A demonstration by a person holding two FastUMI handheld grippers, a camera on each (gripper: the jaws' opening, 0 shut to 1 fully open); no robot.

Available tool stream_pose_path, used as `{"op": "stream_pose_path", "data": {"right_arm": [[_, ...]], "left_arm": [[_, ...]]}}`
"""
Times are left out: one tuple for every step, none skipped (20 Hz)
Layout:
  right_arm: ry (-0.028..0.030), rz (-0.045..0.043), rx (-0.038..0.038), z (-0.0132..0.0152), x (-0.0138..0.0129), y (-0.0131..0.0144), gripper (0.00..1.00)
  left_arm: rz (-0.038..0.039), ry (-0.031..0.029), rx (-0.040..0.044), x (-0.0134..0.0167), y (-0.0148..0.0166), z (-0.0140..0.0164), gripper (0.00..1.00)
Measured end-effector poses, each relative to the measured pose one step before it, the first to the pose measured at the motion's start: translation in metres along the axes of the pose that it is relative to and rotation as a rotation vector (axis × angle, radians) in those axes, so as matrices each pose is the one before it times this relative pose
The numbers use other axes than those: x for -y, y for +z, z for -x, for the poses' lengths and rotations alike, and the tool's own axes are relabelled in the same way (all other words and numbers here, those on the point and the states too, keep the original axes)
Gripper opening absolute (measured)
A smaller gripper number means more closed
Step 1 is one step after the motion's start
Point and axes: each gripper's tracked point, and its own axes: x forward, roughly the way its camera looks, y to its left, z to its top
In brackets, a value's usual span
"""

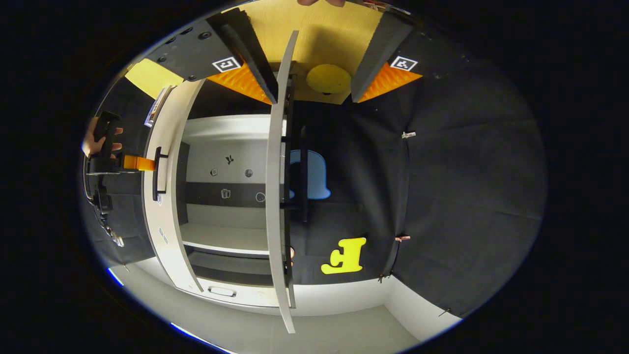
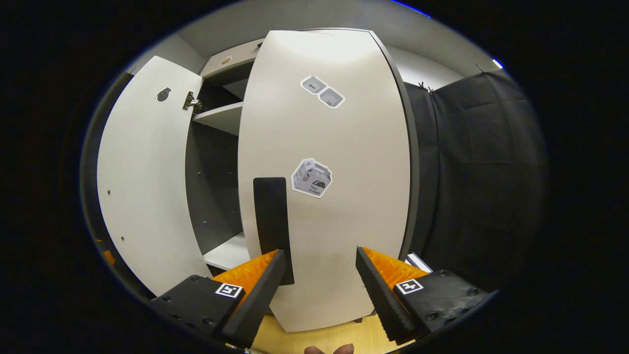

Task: Grasp the bottle in the cabinet with the left hand and place it on the coaster, then close the right door with the right hand and the left door with the left hand.

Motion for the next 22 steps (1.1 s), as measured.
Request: {"op": "stream_pose_path", "data": {"right_arm": [[-0.00084, 0.00536, 0.00271, -0.00384, -0.00087, -0.00009, 0.96], [-0.00054, 0.00086, 0.00231, -0.00364, -0.00199, -0.00013, 0.96], [0.00005, -0.00238, -0.00146, -0.00352, -0.00183, 0.0003, 0.96], [0.00066, -0.00297, -0.00106, -0.00326, -0.00122, -0.00118, 0.96], [-0.0001, -0.00247, -0.00248, -0.0027, -0.00073, 0.0001, 0.96], [-0.00236, -0.00186, -0.0011, -0.00127, 0.00063, 0.00025, 0.96], [-0.00472, 0.00031, -0.00085, 0.00073, 0.00084, -0.0001, 0.96], [-0.00494, 0.00224, 0.0004, 0.00153, 0.00026, 0.00001, 0.96], [0.00055, 0.00437, -0.01042, 0.00233, -0.00164, -0.00234, 0.96], [0.00183, 0.00425, -0.00814, 0.00398, -0.00091, -0.00292, 0.95], [-0.00288, 0.00625, -0.00198, 0.00558, 0.00056, -0.00129, 0.96], [-0.00494, 0.00781, 0.00038, 0.00736, 0.00212, -0.00091, 0.96], [-0.00587, 0.00515, -0.00008, 0.0081, 0.00255, -0.00054, 0.96], [-0.00569, 0.00072, 0.00023, 0.00866, 0.0029, -0.00107, 0.96], [-0.00411, -0.00144, -0.00448, 0.00841, 0.00259, -0.00154, 0.96], [-0.00601, -0.00079, -0.00532, 0.0085, 0.00236, -0.00198, 0.96], [-0.00875, 0.00266, -0.00365, 0.00798, 0.0036, -0.00099, 0.96], [-0.0126, 0.00509, -0.00145, 0.00812, 0.00466, -0.00062, 0.96], [-0.01462, 0.00597, -0.00031, 0.00716, 0.00533, -0.00035, 0.96], [-0.01521, 0.0028, 0.00017, 0.00701, 0.00535, 0.00014, 0.96], [-0.01482, 0.00061, -0.0017, 0.00592, 0.00534, -0.00061, 0.96], [-0.01427, -0.0011, -0.00252, 0.00597, 0.00514, -0.00098, 0.96]], "left_arm": [[-0.00223, 0.00561, 0.00184, -0.00319, 0.0009, 0.00086, 0.94], [-0.00627, 0.00614, 0.00115, -0.00334, -0.00045, 0.00049, 0.94], [-0.0078, 0.00851, -0.00014, -0.00391, 0.00073, 0.00164, 0.94], [-0.00515, 0.00774, 0.00075, -0.00357, 0.00006, 0.00194, 0.94], [-0.00094, 0.00295, 0.00062, -0.00223, 0.0007, 0.001, 0.94], [0.00178, 0.00523, 0.00077, -0.00292, 0.00022, 0.00068, 0.95], [0.00349, 0.00298, -0.00153, -0.00266, 0.00054, -0.00012, 0.94], [0.00337, 0.00134, -0.00115, -0.00218, -0.00036, -0.00086, 0.94], [0.00295, -0.00061, -0.00138, -0.00326, 0.00119, -0.0026, 0.94], [0.00011, -0.00156, 0.00074, -0.00227, 0.00051, -0.00331, 0.94], [-0.00182, -0.00128, 0.00236, -0.00281, 0.00253, -0.00406, 0.94], [-0.00315, -0.00355, 0.00349, -0.00185, 0.00338, -0.00405, 0.94], [-0.00651, -0.0032, 0.00406, 0.00042, 0.00165, -0.00559, 0.94], [-0.00967, -0.00274, 0.00447, -0.00341, 0.00338, -0.00246, 0.94], [-0.01073, -0.00227, 0.00808, -0.00276, 0.00479, -0.00536, 0.95], [-0.01078, -0.0038, 0.00933, -0.00328, 0.00458, -0.00584, 0.94], [-0.00773, -0.00064, 0.00533, -0.00245, 0.00305, -0.00688, 0.94], [-0.00607, -0.00112, 0.00315, -0.0021, 0.0034, -0.00986, 0.94], [0.00044, -0.00056, 0.00599, -0.00121, 0.00147, -0.01073, 0.94], [0.00725, -0.00507, 0.00385, -0.00019, 0.00122, -0.00873, 0.94], [0.01312, -0.01517, 0.00411, 0.00382, 0.00023, -0.00792, 0.94], [0.01171, -0.01506, 0.00294, 0.00353, 0.00033, -0.00639, 0.94]]}}
